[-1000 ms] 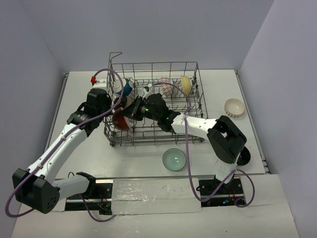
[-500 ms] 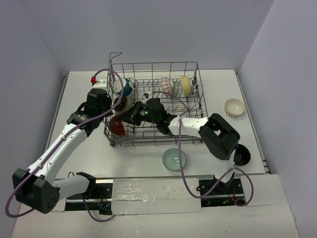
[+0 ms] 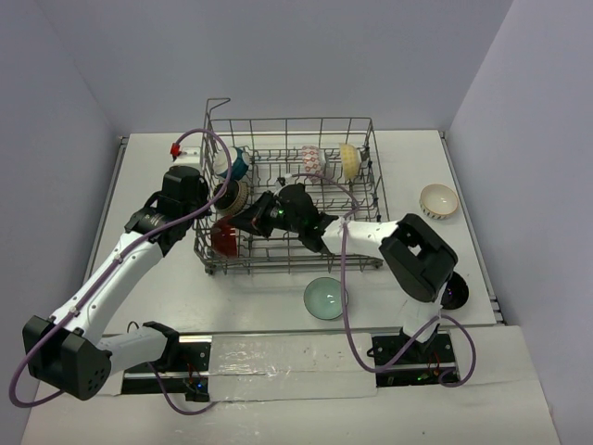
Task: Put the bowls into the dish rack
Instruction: Turn the bowl upside down over the dish rack.
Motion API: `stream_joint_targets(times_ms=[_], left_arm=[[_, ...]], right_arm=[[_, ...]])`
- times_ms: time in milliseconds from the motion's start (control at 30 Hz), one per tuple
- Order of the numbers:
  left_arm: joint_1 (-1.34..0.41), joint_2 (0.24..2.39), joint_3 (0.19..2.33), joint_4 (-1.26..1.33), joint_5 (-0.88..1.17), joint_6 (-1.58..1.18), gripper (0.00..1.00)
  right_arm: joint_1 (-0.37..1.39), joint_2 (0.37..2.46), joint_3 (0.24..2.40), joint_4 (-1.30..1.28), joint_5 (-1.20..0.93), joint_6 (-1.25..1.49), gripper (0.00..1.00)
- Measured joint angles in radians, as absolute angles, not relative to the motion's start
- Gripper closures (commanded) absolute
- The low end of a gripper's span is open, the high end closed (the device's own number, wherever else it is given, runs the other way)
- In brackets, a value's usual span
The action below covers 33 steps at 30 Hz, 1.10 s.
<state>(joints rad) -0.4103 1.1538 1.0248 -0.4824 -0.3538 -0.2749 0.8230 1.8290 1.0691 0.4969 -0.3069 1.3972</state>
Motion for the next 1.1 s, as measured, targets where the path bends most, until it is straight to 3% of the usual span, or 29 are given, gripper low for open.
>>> stream_joint_targets(times_ms=[333, 700, 1100], left_arm=[[-0.411, 1.151, 1.025, -0.484, -0.352, -0.274, 1.0], [-0.411, 1.151, 1.025, -0.484, -0.351, -0.274, 1.0], [-0.411, 1.151, 1.025, -0.485, -0.349, -0.273, 1.0]], right_arm=[[0.815, 1.749, 1.074, 0.313, -0.255, 1.305, 0.77], [0.808, 1.742, 1.087, 0.12, -0.221, 1.227, 0.74], [0.79, 1.742, 1.086, 0.074, -0.21, 1.179, 0.69]])
